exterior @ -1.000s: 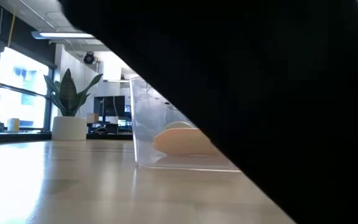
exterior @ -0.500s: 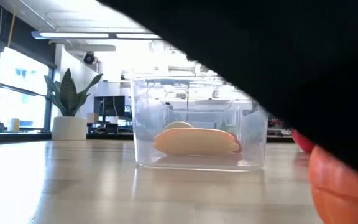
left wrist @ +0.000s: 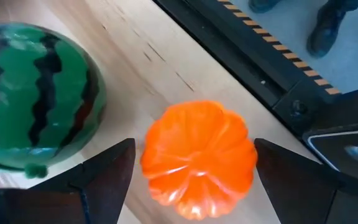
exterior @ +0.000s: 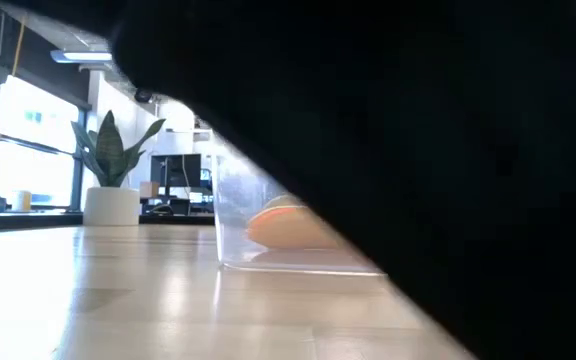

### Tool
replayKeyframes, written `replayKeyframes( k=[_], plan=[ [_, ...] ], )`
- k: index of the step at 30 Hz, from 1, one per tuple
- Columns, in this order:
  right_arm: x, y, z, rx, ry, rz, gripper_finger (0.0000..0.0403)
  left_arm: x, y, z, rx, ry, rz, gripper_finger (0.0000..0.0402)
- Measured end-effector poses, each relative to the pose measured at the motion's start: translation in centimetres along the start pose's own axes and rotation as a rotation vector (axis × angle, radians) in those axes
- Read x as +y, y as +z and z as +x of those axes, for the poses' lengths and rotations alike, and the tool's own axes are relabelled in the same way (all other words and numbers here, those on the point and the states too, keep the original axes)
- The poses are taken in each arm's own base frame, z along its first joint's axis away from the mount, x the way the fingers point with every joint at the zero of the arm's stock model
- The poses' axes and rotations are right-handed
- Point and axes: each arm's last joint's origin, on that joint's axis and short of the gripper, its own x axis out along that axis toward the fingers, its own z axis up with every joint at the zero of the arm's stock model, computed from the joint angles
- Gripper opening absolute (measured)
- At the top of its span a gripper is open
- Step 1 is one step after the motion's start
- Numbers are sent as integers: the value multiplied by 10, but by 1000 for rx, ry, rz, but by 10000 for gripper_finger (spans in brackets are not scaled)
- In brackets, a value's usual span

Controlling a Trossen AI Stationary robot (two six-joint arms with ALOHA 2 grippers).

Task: Pick and placing Produce into tupperware
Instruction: Put the pumpkin into the transparent bin

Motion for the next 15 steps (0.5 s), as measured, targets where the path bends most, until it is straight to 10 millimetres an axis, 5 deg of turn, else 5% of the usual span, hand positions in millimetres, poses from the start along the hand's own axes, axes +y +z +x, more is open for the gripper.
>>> replayKeyframes(
  k=[15],
  plan=[
    [0,0,0,0,0,0,0,-1,0,5,-15,-26,-17,316]
  ],
)
